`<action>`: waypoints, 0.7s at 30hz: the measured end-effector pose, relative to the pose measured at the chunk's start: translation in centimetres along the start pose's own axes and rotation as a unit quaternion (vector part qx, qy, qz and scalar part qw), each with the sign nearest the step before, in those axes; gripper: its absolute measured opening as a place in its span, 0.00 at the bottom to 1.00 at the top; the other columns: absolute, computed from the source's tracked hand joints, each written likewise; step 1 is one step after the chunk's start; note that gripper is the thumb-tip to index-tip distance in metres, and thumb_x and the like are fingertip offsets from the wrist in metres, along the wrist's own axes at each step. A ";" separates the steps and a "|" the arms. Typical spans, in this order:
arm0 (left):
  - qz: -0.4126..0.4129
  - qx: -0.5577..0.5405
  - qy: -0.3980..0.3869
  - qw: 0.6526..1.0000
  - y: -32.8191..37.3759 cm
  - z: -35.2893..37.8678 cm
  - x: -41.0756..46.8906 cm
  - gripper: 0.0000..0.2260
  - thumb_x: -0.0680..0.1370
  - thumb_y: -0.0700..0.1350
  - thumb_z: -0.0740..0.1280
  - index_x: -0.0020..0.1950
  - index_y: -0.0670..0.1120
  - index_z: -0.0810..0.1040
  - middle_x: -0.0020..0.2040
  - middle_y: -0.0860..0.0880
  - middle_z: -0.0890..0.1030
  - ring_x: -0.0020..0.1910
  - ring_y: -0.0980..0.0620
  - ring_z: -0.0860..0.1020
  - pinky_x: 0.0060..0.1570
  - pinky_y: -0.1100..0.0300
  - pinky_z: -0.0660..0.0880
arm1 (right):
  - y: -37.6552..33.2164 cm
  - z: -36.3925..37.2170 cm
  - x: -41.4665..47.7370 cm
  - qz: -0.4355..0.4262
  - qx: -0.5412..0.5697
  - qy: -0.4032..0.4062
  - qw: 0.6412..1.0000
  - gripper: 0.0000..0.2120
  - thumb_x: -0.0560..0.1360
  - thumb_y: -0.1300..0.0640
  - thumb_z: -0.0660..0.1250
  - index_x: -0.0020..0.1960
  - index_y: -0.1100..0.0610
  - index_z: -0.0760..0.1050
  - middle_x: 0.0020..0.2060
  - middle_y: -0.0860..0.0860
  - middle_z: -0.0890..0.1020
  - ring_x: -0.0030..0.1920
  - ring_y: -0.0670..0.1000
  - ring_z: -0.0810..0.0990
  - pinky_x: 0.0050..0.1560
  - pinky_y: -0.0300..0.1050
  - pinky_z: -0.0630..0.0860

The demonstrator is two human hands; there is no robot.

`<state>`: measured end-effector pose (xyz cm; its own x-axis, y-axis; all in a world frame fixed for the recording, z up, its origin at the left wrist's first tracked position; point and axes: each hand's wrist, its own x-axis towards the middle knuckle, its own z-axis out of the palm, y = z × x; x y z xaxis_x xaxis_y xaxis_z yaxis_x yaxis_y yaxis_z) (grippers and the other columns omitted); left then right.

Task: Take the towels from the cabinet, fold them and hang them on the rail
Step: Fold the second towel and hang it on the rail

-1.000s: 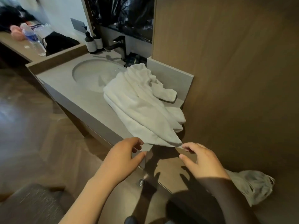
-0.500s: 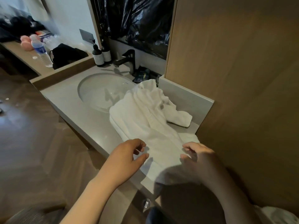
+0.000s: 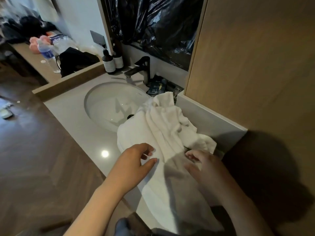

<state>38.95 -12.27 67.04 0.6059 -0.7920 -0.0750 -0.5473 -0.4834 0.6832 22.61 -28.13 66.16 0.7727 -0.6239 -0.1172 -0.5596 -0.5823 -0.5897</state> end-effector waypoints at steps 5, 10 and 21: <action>0.023 0.003 -0.008 1.000 -1.2 -0.9 3.7 0.11 0.77 0.49 0.68 0.59 0.51 0.77 0.54 0.57 0.78 0.49 0.63 0.77 0.52 0.66 0.74 | -1.4 1.5 1.5 0.016 0.025 0.016 0.999 0.16 0.76 0.47 0.67 0.63 0.48 0.75 0.57 0.42 0.78 0.51 0.36 0.73 0.45 0.20 0.66; 0.075 -0.009 -0.026 0.997 -2.4 -1.8 7.0 0.11 0.77 0.49 0.69 0.59 0.50 0.78 0.54 0.57 0.78 0.48 0.61 0.78 0.52 0.62 0.75 | -2.7 3.1 2.4 0.071 0.039 0.055 0.995 0.15 0.77 0.49 0.68 0.63 0.50 0.75 0.58 0.45 0.78 0.58 0.43 0.76 0.57 0.36 0.71; 0.160 0.027 -0.095 0.982 -4.6 -2.2 10.5 0.16 0.77 0.51 0.68 0.65 0.52 0.75 0.53 0.55 0.75 0.44 0.59 0.77 0.49 0.65 0.75 | -4.2 5.3 3.0 0.206 0.050 0.157 0.965 0.21 0.74 0.50 0.72 0.65 0.53 0.75 0.53 0.50 0.80 0.46 0.46 0.77 0.47 0.36 0.70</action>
<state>49.12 -17.52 64.75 0.2828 -0.9592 0.0003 -0.7246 -0.2134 0.6553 28.88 -24.80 64.09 0.3527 -0.9282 -0.1187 -0.7563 -0.2080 -0.6202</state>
